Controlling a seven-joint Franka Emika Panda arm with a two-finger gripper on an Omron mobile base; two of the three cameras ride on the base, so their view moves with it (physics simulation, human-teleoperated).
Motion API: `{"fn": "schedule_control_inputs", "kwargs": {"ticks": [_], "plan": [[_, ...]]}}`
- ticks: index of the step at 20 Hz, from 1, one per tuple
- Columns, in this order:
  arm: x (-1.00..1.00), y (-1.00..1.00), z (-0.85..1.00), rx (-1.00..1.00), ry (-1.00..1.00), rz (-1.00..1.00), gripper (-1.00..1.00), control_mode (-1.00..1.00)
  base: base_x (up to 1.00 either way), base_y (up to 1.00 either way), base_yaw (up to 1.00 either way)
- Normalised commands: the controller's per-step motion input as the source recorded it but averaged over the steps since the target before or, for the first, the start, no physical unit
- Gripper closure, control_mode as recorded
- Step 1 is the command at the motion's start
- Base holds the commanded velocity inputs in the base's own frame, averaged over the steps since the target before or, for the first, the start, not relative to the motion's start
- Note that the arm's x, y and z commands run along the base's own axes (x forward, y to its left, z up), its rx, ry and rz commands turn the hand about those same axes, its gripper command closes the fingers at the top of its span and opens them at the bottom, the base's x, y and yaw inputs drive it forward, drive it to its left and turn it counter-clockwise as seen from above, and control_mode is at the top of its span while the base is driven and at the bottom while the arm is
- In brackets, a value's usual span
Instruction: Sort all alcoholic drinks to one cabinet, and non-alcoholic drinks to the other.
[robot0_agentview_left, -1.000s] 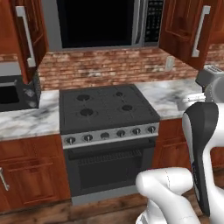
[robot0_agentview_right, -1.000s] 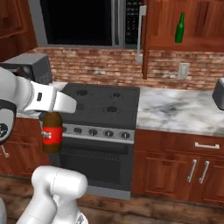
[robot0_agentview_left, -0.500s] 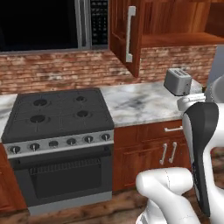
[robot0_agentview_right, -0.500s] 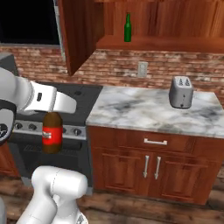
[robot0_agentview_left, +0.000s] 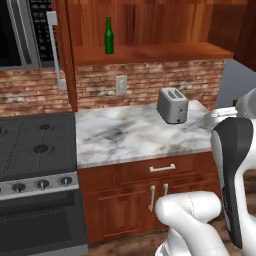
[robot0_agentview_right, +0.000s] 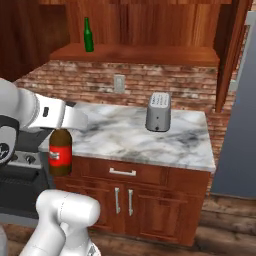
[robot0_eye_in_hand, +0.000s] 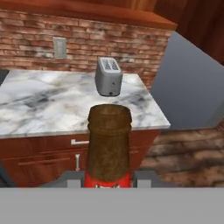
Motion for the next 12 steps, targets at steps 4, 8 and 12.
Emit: {"fn": "schedule_control_inputs", "kwargs": {"ticks": [4, 8, 12], "plan": [[0.0, 0.0, 0.0, 0.0, 0.0, 0.0, 1.0, 1.0, 0.92, -0.58, 0.08], [0.0, 0.0, 0.0, 0.0, 0.0, 0.0, 1.0, 1.0, 0.96, -0.41, 0.05], [0.0, 0.0, 0.0, 0.0, 0.0, 0.0, 1.0, 1.0, 0.99, -0.23, 0.0]]}}
